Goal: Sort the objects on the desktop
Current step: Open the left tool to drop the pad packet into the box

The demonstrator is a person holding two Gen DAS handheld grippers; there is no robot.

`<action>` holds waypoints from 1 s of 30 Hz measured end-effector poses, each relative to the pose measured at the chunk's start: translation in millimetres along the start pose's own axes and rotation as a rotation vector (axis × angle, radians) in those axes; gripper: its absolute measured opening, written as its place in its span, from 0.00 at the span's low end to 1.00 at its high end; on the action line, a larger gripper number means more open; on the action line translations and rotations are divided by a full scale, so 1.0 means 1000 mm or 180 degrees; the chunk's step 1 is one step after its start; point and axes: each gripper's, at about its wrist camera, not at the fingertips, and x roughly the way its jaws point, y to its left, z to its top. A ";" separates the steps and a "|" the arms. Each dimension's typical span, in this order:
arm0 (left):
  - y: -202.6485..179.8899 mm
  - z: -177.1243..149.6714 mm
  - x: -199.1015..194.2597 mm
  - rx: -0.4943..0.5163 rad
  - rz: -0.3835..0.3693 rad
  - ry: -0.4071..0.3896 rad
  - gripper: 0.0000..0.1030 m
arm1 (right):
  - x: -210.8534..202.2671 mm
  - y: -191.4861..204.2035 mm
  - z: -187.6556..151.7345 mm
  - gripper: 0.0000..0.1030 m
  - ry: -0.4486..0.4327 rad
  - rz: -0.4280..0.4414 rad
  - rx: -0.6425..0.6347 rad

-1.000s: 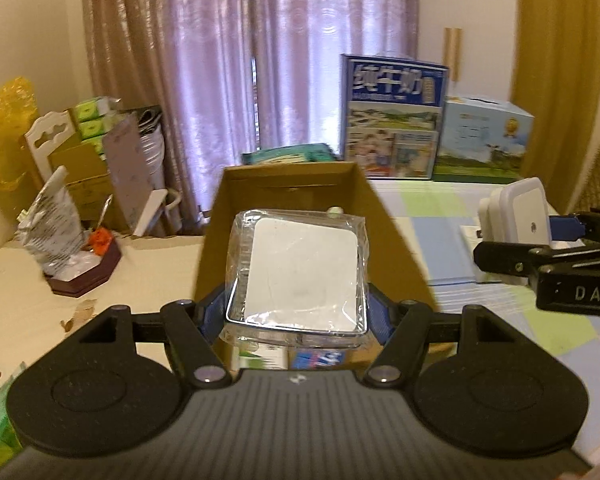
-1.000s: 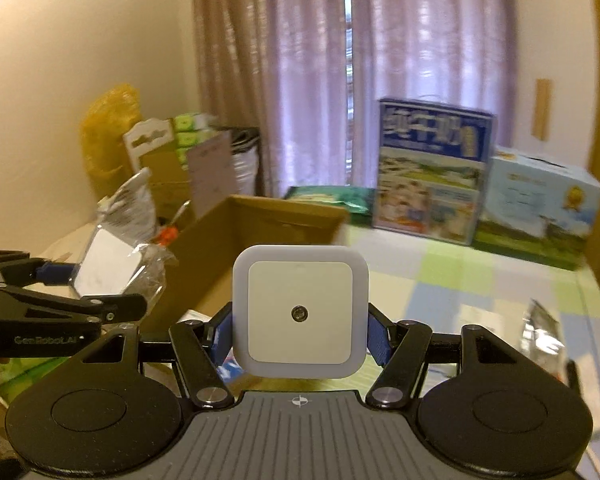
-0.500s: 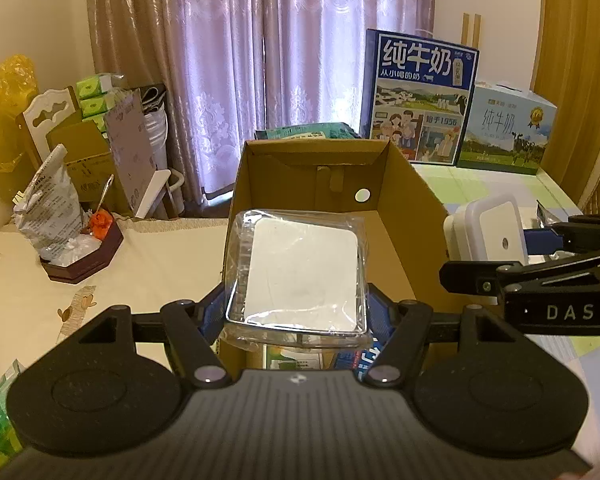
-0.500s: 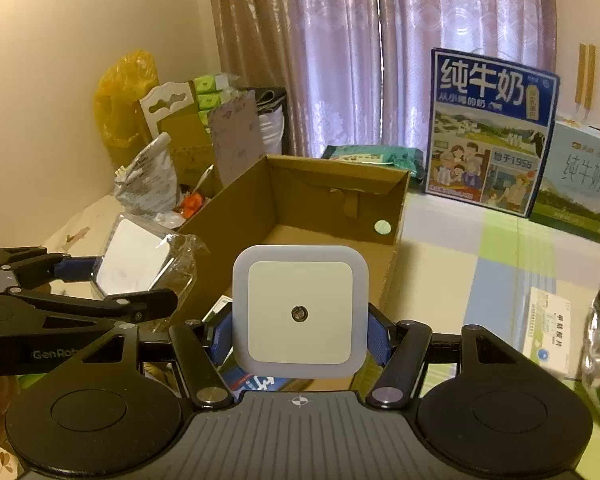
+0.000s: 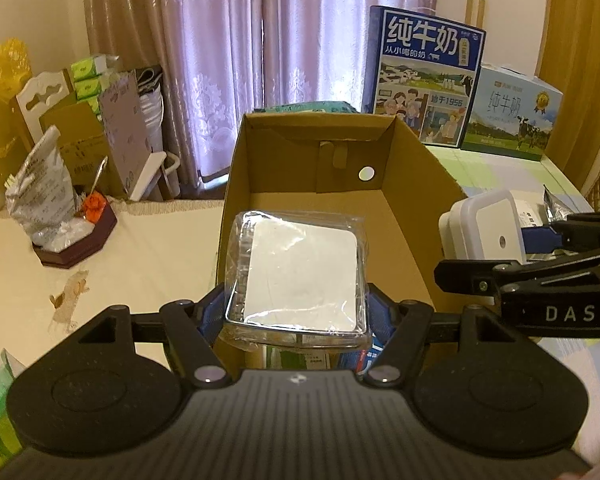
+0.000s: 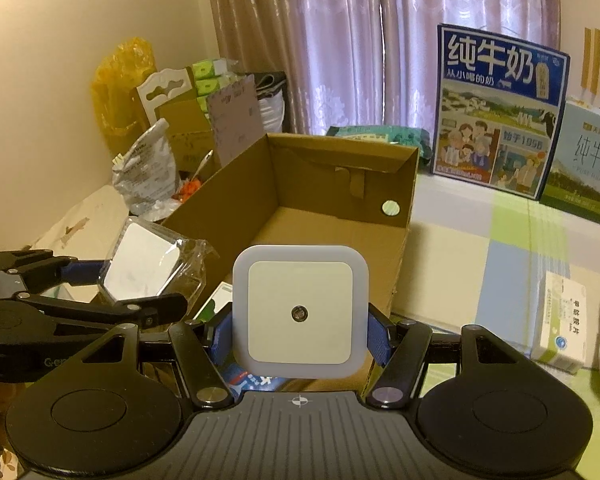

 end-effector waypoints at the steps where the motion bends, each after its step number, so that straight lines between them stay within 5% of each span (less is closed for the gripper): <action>1: 0.001 -0.001 0.001 -0.0010 -0.0006 0.0009 0.65 | 0.000 0.001 0.000 0.60 0.0008 -0.0002 0.0001; 19: 0.007 0.001 -0.023 -0.0070 0.0002 -0.0198 0.65 | 0.006 0.001 -0.009 0.60 0.0091 0.0013 0.0054; 30: 0.004 -0.002 -0.036 -0.0095 0.0020 -0.0241 0.66 | -0.012 0.000 -0.007 0.68 -0.0075 0.0002 0.0018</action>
